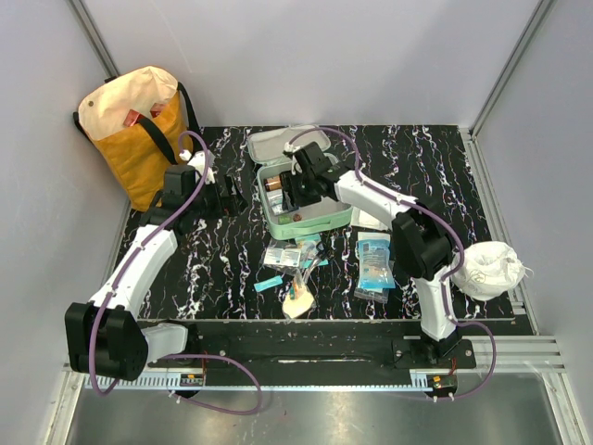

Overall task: Organize the medicine kit
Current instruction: Place the medical item at the medicine box, then pick up the medical item at the center of the board.

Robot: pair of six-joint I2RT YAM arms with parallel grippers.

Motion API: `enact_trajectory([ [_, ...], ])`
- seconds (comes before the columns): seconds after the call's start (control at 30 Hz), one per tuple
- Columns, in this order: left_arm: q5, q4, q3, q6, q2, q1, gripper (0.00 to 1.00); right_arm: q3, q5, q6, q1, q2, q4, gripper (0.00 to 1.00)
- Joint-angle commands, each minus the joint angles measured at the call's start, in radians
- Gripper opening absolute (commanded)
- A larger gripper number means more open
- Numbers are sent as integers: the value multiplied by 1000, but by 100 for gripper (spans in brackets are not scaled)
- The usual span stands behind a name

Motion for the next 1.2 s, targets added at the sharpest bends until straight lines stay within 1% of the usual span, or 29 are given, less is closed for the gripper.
enact_trajectory([
  [0.0,-4,35,-9,1,-38,2,99,56,46,-73,6,-150,-14,60],
  [0.1,-29,32,-14,1,-55,2,99,-25,-39,-138,14,-279,26,61],
  [0.17,-81,27,-17,-11,-73,2,99,-120,-125,-182,34,-350,38,61],
  [0.23,-139,38,-28,-24,-102,5,99,-218,-165,-269,85,-400,9,61],
  [0.33,-198,20,-19,-27,-115,15,99,-350,-185,-377,202,-437,-9,60],
  [0.4,-225,4,-9,-28,-113,20,99,-448,-205,-405,242,-448,46,60],
  [0.47,-262,-28,4,-51,-119,31,99,-527,-271,-464,264,-459,107,61],
  [0.57,-334,-97,43,-74,-128,46,99,-631,-274,-498,274,-511,271,63],
  [0.6,-357,-106,49,-77,-134,49,99,-663,-291,-535,274,-532,323,64],
  [0.7,-428,-141,50,-99,-133,69,99,-746,-404,-751,274,-575,425,70],
  [0.73,-443,-157,50,-109,-130,77,99,-764,-417,-795,274,-579,451,70],
  [0.8,-448,-163,38,-119,-135,92,99,-763,-411,-811,274,-565,472,70],
  [0.87,-446,-160,23,-120,-144,98,99,-725,-446,-857,274,-537,420,70],
  [0.97,-457,-155,1,-108,-158,103,99,-711,-504,-914,274,-517,390,69],
  [1.17,-480,-157,-12,-111,-184,109,99,-758,-527,-968,281,-503,445,67],
])
